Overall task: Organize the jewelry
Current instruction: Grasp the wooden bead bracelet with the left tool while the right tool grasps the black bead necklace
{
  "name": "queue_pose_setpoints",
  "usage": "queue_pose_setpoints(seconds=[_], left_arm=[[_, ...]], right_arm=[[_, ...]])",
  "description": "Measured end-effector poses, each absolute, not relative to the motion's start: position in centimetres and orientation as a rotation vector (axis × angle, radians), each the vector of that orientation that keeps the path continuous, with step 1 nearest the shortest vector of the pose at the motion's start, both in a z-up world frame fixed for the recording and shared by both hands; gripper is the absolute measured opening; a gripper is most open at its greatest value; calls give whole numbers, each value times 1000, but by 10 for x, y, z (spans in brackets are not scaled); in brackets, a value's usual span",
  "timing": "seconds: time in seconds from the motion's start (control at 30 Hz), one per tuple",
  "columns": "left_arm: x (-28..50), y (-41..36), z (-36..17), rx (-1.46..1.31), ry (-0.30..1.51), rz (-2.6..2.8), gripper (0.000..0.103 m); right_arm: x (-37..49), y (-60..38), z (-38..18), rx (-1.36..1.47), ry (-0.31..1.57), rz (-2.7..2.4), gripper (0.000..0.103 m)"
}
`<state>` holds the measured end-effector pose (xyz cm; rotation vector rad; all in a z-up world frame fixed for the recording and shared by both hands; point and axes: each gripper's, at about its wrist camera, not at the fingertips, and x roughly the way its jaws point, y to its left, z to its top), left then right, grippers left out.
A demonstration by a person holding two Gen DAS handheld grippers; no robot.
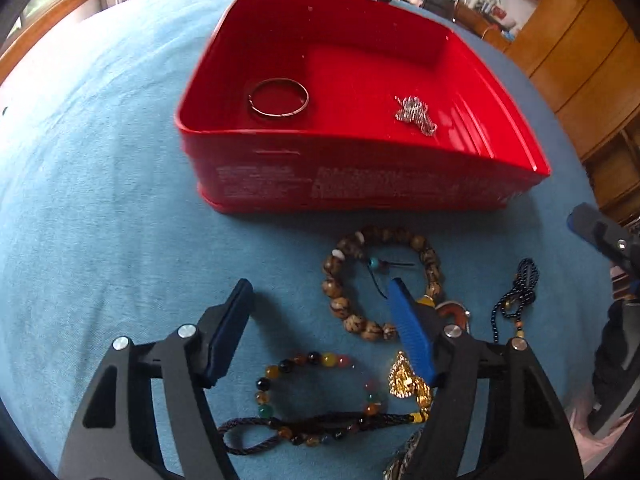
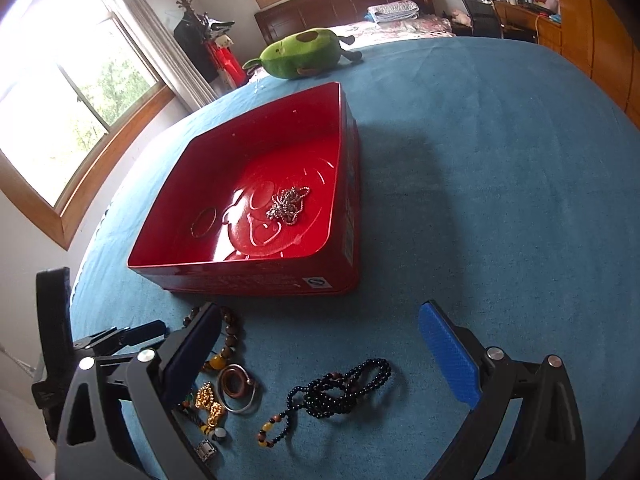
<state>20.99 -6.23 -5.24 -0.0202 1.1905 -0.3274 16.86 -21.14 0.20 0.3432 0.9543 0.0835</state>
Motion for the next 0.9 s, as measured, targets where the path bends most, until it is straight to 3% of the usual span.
queue_pose_setpoints(seconds=[0.1, 0.27, 0.47, 0.63, 0.7, 0.9], left_arm=[[210, -65, -54, -5, 1183, -313, 67], [210, -66, -54, 19, 1177, -290, 50], [210, -78, -55, 97, 1161, -279, 44], [213, -79, -55, 100, 1147, -288, 16], [215, -77, -55, 91, 1147, -293, 11], [219, -51, -51, 3, 1158, -325, 10]], right_arm=[[168, -208, 2, 332, 955, 92, 99], [165, -208, 3, 335, 949, 110, 95], [166, -208, 4, 337, 945, 106, 95], [166, -206, 1, 335, 967, 106, 95], [166, -204, -3, 333, 982, 105, 94], [154, -212, -15, 383, 1028, 76, 90]])
